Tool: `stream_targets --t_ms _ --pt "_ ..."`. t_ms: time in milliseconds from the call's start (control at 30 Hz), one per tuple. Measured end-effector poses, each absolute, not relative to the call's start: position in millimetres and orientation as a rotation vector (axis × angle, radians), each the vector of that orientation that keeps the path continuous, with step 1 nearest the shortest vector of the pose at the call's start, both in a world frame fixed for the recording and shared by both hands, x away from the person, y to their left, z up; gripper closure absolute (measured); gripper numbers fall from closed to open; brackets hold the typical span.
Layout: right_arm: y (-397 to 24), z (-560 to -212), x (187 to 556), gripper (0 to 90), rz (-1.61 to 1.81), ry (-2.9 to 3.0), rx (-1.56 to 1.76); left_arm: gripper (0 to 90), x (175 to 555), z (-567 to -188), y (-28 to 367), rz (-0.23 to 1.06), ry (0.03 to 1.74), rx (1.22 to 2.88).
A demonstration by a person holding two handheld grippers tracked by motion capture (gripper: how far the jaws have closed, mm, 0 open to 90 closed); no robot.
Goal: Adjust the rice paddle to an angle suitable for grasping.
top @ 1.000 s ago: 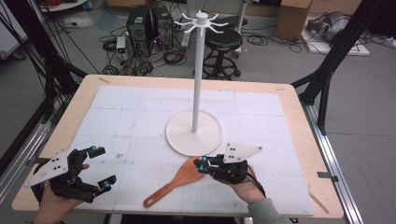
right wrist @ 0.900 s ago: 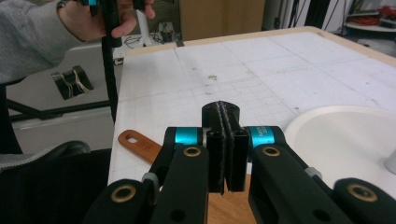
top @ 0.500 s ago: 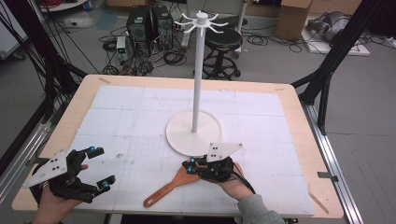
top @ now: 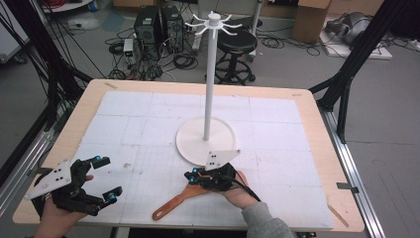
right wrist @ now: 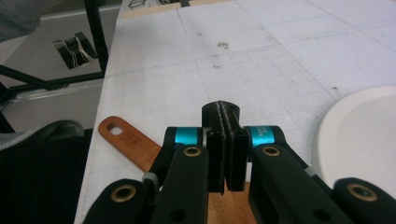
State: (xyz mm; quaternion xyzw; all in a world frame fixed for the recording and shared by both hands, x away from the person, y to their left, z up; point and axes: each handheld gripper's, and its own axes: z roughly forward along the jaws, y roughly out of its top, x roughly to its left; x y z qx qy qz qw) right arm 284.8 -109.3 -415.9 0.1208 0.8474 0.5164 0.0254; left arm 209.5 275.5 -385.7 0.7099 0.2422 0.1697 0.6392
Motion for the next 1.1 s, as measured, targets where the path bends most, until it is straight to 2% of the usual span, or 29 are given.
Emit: stream_targets --t_ms 533,1100 --pt "-83.0 -439.7 295.9 88.7 1.41 2.777 0.414 1.8 208.2 -386.8 276.1 0.397 0.548 1.622" --pt "-77.2 -448.9 306.4 89.0 1.318 2.834 0.482 1.8 205.9 -388.6 277.9 0.418 0.555 1.648"
